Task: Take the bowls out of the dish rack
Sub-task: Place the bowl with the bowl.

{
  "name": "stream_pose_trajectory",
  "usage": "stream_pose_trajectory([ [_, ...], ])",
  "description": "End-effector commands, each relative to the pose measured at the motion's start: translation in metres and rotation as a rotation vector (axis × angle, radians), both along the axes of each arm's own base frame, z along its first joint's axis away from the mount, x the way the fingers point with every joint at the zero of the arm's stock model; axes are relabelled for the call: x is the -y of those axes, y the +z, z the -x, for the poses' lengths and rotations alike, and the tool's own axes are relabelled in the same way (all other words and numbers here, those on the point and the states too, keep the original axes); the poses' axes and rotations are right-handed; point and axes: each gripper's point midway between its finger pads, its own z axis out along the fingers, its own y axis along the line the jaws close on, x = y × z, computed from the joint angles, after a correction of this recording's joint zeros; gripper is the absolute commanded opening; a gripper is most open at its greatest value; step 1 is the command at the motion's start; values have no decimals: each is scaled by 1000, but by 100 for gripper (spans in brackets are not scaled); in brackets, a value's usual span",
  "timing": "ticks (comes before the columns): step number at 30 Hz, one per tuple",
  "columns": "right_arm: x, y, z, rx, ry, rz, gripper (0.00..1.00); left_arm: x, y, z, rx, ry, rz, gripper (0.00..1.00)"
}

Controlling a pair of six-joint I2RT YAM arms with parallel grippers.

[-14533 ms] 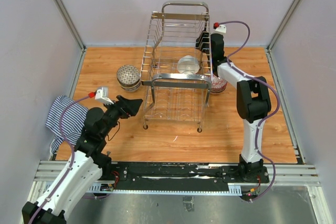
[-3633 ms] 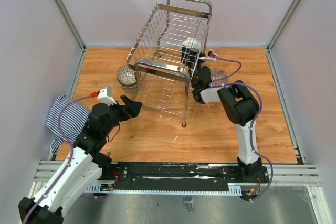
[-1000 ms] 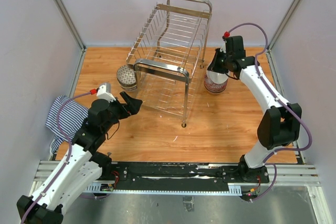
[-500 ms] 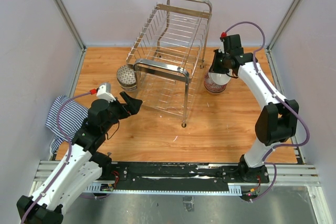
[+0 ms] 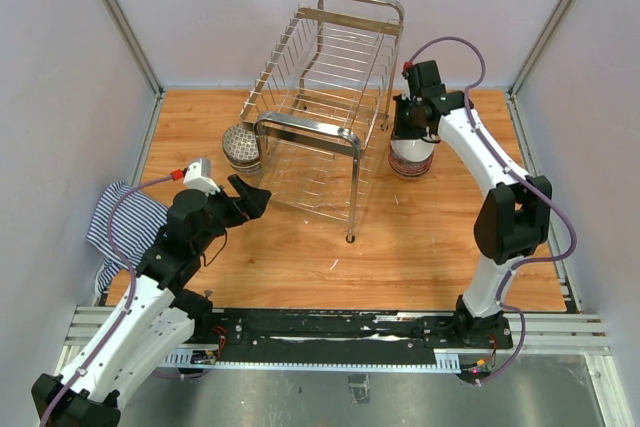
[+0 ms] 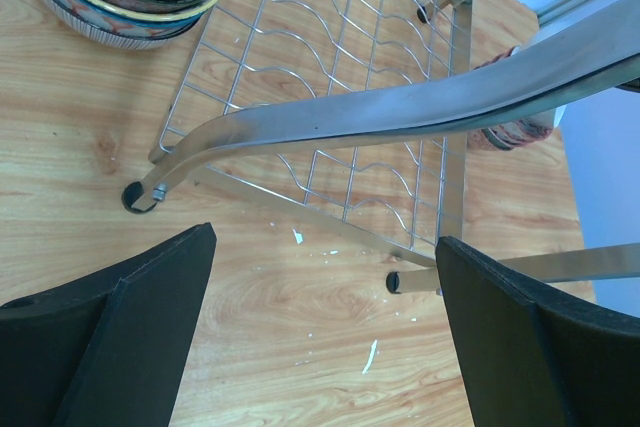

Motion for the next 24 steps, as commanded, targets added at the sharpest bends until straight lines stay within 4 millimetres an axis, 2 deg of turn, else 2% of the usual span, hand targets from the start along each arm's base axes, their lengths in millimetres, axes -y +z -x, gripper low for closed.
stream_pose_trajectory([
  [1,-4,16,-3,41,17,61,1,0,7,-2,30,2,8,97],
  [9,-7,14,3,10,26,128,1,0,5,-2,29,-1,11,97],
  [24,-2,-8,15,-53,24,155,1,1,2,-1,27,-7,13,97],
])
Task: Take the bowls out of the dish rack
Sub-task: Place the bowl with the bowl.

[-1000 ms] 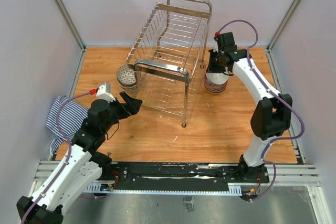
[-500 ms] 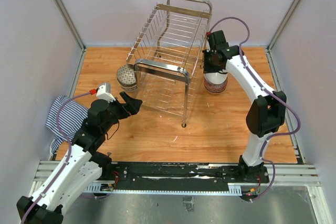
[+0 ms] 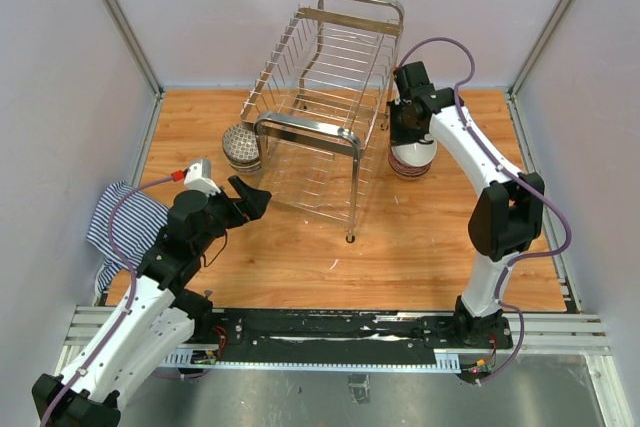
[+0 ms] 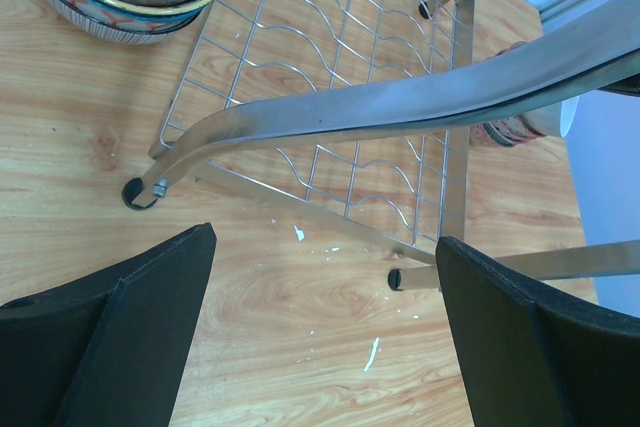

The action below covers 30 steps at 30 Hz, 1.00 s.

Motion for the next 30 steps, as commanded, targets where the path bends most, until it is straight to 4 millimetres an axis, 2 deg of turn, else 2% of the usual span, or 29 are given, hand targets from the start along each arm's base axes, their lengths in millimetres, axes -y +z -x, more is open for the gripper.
stream_pose_trajectory([
  [1,-1,-2,2,4,13,32,1,1,5,-2,31,-4,13,97],
  [13,-2,-14,-3,-13,6,35,2,-1,5,-2,29,2,7,97],
  [25,-3,-13,-7,-8,0,30,38,0,5,-4,27,3,5,97],
  [30,-3,-7,-6,16,-3,-1,39,-1,7,-4,29,4,7,97],
])
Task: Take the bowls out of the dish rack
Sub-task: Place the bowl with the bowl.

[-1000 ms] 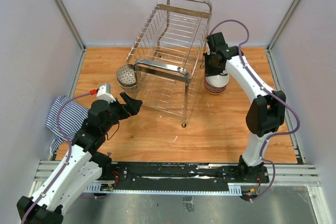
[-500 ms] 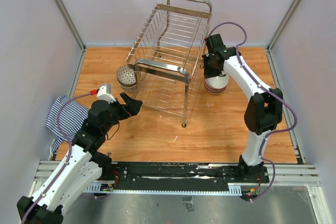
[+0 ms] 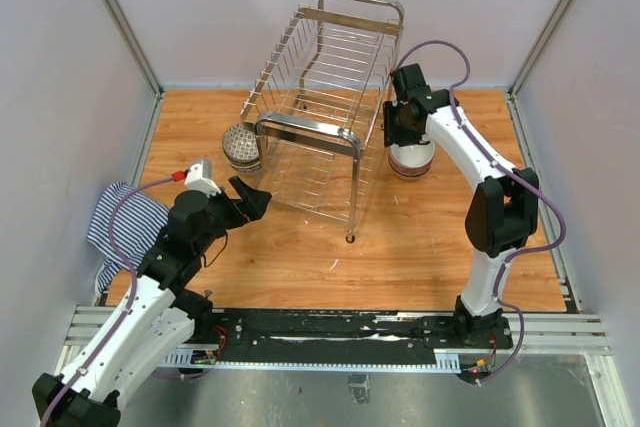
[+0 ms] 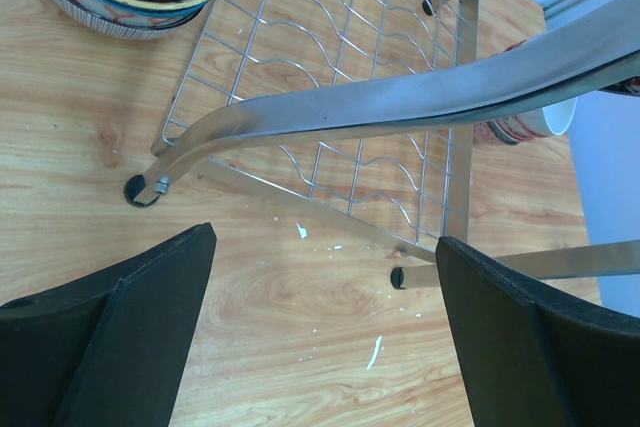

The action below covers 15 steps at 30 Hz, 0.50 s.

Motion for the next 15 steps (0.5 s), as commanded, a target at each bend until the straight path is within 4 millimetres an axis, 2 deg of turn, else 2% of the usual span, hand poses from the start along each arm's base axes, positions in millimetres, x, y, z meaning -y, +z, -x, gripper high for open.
stream_pose_trajectory([
  [1,-2,10,-1,39,-2,-15,38,0,11,-4,38,3,13,97],
  [8,-1,9,-1,43,-3,-19,36,0,10,-3,35,3,14,97],
  [15,-2,2,-3,27,-1,-18,26,-1,11,-4,38,7,13,97],
])
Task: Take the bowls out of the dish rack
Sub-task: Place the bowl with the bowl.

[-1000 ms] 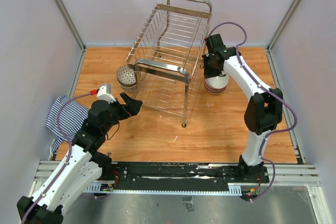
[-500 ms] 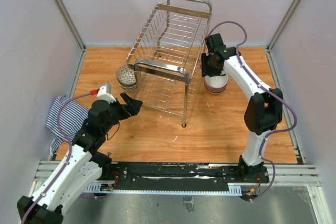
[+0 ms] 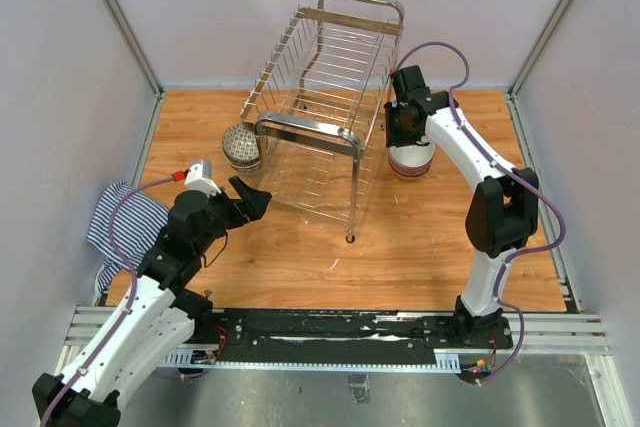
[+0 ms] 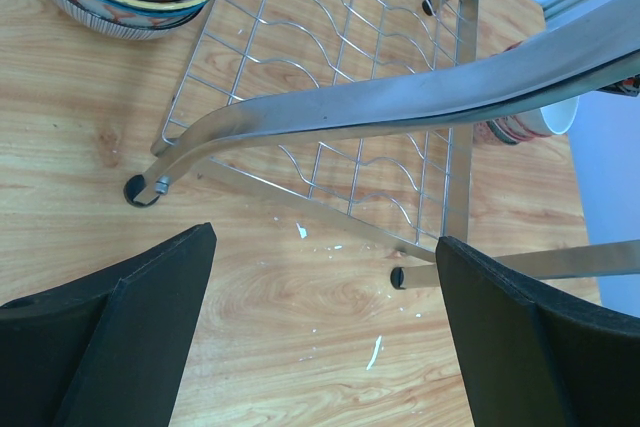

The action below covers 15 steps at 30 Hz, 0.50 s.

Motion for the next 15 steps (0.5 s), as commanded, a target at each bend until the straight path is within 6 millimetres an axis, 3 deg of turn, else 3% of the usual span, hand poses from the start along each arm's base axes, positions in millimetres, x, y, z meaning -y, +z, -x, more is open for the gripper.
stream_pose_trajectory([
  [1,0,5,0,17,-4,-8,25,-1,10,-3,38,6,11,97],
  [8,1,2,0,11,-9,-5,24,-1,9,-4,36,9,10,97],
  [15,3,11,-1,41,-12,-29,28,-1,11,-4,39,10,12,97],
])
